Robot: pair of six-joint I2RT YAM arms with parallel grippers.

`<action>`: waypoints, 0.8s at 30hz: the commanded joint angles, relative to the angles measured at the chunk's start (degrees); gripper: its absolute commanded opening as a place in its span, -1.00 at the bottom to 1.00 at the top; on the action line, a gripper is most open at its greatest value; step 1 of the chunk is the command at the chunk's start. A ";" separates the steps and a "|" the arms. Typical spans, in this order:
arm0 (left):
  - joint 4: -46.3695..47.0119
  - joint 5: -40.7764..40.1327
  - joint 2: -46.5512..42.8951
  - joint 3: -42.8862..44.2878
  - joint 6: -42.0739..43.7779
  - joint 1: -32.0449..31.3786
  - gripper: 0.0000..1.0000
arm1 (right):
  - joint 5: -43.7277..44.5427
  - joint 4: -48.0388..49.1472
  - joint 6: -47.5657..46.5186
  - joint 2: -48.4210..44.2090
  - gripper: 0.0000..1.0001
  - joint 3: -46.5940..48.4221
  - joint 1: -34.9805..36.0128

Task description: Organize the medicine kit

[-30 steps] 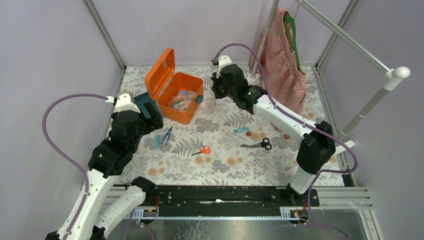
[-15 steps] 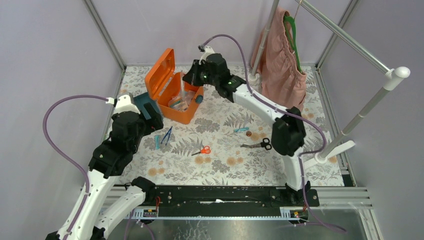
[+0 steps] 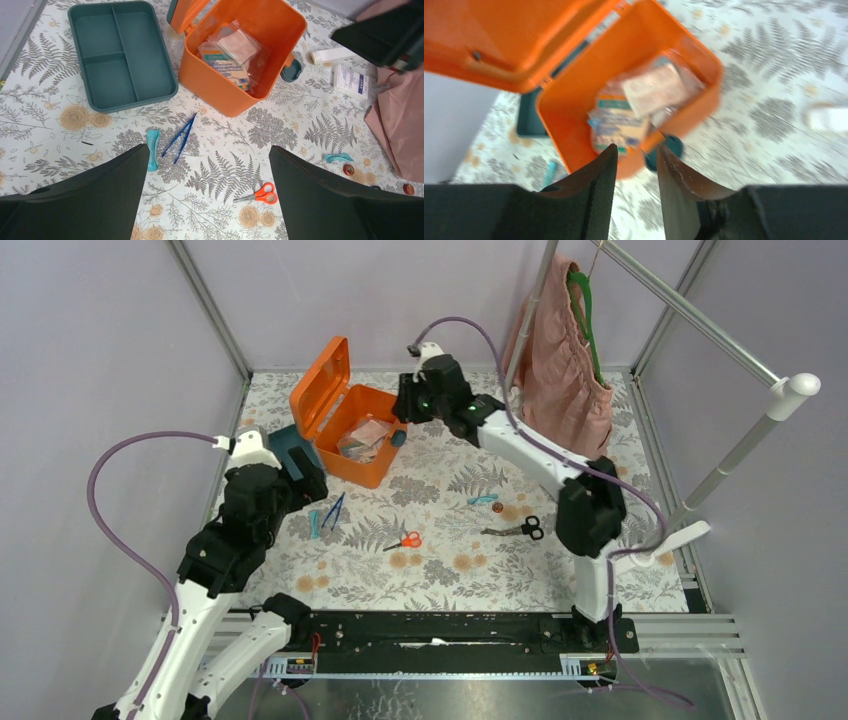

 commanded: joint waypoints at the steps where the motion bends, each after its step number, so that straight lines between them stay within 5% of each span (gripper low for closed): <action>1: 3.23 4.21 0.88 -1.36 1.42 -0.18 0.97 | 8.49 -2.28 -8.91 -16.23 -0.09 -11.32 -2.23; 13: 10.00 11.54 4.69 -3.33 -0.31 -0.18 0.97 | 19.02 -12.21 -12.64 -34.35 0.30 -37.38 -9.23; 24: 8.04 9.34 2.65 -3.21 -1.23 -0.18 0.97 | 16.90 -8.57 -8.72 -18.71 0.65 -30.60 -15.68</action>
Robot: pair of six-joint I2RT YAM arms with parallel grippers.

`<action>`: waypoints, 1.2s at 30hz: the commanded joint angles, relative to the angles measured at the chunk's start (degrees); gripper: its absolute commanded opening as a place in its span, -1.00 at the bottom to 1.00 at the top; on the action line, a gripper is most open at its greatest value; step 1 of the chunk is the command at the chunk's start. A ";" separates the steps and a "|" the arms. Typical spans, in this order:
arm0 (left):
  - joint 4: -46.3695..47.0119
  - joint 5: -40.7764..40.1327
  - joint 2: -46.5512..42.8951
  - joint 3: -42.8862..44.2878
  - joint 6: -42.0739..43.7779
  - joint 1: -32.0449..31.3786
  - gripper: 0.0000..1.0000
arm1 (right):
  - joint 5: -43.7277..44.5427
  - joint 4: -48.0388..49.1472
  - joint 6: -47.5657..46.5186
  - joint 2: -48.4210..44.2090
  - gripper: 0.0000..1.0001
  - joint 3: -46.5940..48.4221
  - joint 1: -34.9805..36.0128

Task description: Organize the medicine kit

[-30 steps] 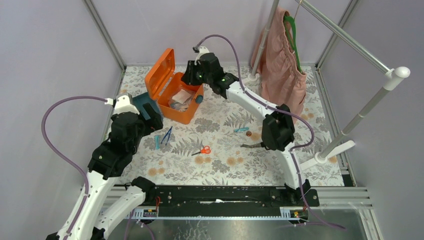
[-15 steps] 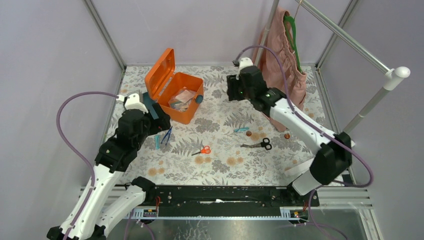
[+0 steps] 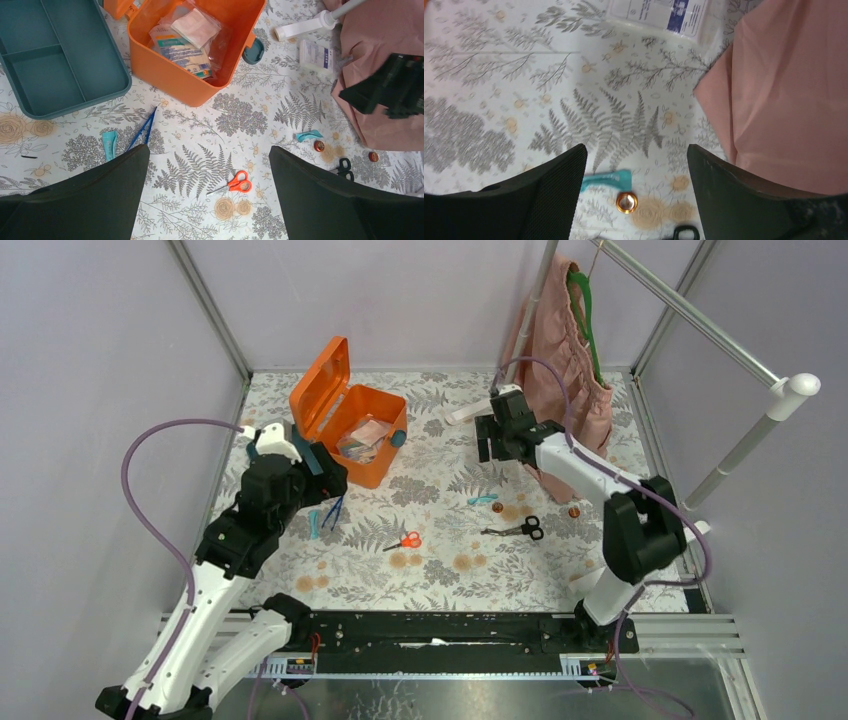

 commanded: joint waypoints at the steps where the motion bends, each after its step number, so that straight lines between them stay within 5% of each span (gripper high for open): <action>1: 0.63 -1.38 -2.15 -0.31 -0.31 -0.18 0.97 | -0.53 2.46 2.65 7.32 0.71 7.94 -3.22; 6: -1.51 -3.07 -3.50 0.01 -0.03 -0.18 0.97 | -0.42 3.17 2.54 16.40 0.93 16.72 -5.11; 24: -3.00 -5.48 -4.01 0.51 0.30 -0.17 0.97 | 1.20 -2.24 -1.37 36.82 0.99 38.96 -7.25; 36: -3.13 -5.49 -3.39 0.36 0.10 -0.18 0.98 | -0.28 -3.12 -2.50 37.22 0.99 35.64 -7.39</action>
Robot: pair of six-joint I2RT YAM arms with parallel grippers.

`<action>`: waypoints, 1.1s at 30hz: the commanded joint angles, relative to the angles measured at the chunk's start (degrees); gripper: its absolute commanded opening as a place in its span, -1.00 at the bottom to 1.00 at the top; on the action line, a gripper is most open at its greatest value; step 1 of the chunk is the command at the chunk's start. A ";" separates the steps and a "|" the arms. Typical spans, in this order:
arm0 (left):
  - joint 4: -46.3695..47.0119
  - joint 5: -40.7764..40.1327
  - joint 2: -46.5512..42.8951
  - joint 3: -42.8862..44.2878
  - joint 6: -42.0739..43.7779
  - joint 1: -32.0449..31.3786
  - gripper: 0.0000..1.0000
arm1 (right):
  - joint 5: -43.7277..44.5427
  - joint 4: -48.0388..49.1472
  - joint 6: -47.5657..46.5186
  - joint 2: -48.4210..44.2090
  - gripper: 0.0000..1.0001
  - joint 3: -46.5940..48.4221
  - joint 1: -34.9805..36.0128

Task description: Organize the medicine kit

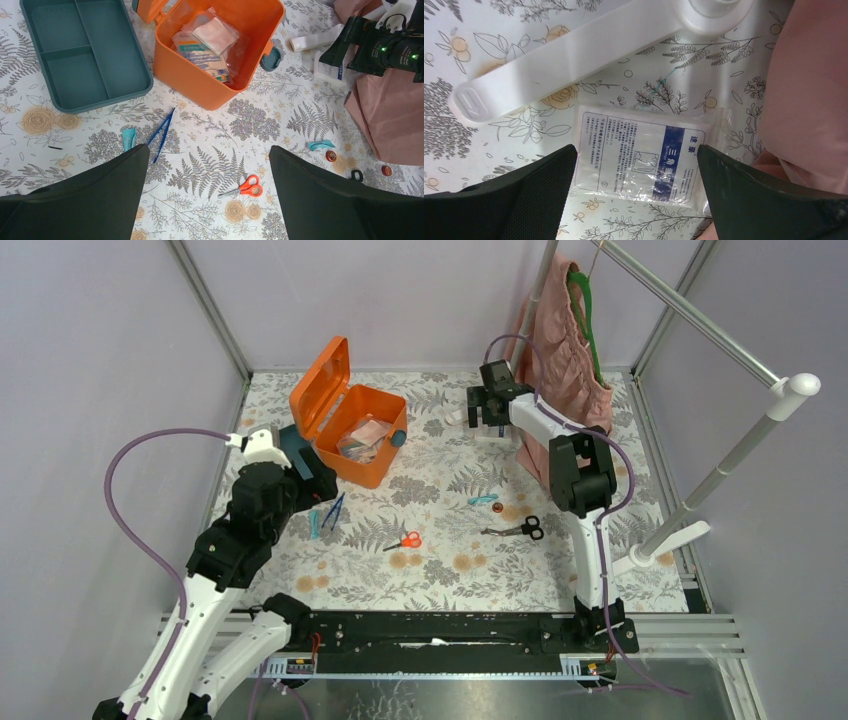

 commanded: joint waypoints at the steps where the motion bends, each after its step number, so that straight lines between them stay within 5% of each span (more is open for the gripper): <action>1: -0.29 -1.03 0.16 0.26 0.06 -0.14 0.97 | -1.08 -0.36 -1.05 -1.38 0.99 -2.55 -0.26; 13: 0.66 -0.22 0.32 -0.40 -0.54 -0.18 0.97 | -9.18 3.52 -1.89 -11.06 0.84 -16.78 2.26; 25: 1.15 0.53 0.49 -0.58 -0.71 -0.18 0.97 | -19.64 13.20 -21.70 -30.85 0.90 -39.55 12.90; 33: 3.79 6.81 2.85 1.06 4.48 -0.18 0.98 | -11.81 20.06 -9.43 -47.40 0.99 -47.83 12.69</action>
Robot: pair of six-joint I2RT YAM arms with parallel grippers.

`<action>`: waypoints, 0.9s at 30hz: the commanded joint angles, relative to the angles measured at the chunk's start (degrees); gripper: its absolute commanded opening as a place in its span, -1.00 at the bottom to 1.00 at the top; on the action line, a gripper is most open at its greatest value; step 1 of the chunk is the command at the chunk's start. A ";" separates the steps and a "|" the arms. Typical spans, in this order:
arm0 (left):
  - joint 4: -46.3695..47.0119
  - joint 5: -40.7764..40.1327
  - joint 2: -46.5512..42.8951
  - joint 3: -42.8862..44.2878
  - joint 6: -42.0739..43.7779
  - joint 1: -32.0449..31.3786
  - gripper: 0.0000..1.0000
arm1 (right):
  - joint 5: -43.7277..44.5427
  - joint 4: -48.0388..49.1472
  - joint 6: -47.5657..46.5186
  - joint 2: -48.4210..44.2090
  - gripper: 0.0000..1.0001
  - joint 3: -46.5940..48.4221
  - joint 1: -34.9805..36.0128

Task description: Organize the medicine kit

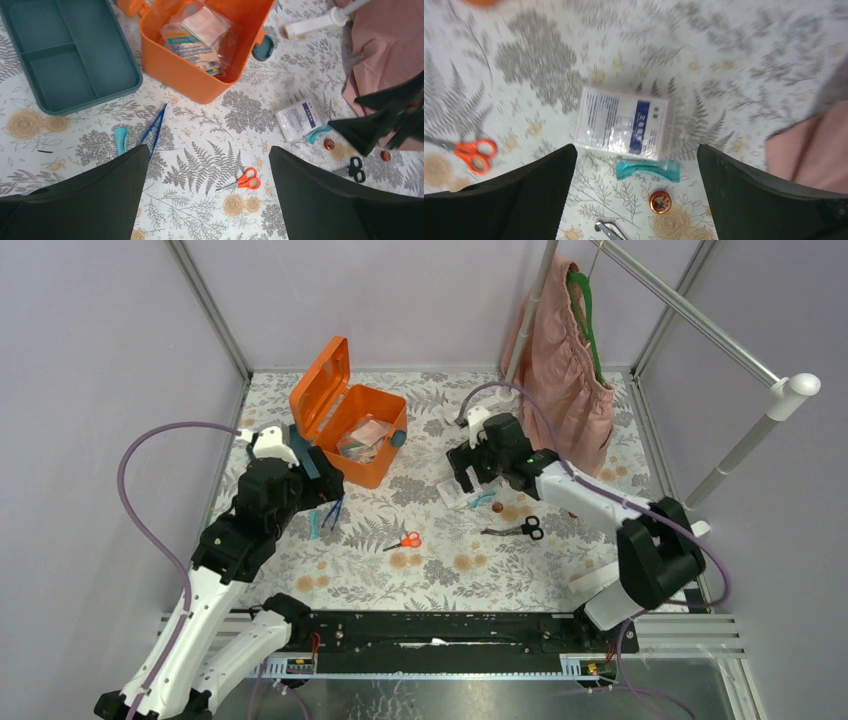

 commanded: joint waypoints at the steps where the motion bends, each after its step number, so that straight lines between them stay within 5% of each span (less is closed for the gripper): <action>1: 4.10 5.43 1.76 1.16 4.58 -0.22 0.97 | 6.54 4.29 10.90 -8.10 0.99 -0.08 -0.90; 11: 10.63 17.11 12.57 2.80 11.33 -4.78 0.97 | 10.91 -5.04 36.17 -22.91 0.99 -11.01 -4.82; 19: 10.99 9.90 19.28 8.58 15.66 -6.68 0.97 | 8.71 -6.42 36.98 -29.00 0.99 -14.37 -5.02; 27: 17.64 12.19 27.27 8.82 19.02 -11.52 0.97 | 9.13 -11.12 44.28 -28.46 0.99 -13.99 -5.09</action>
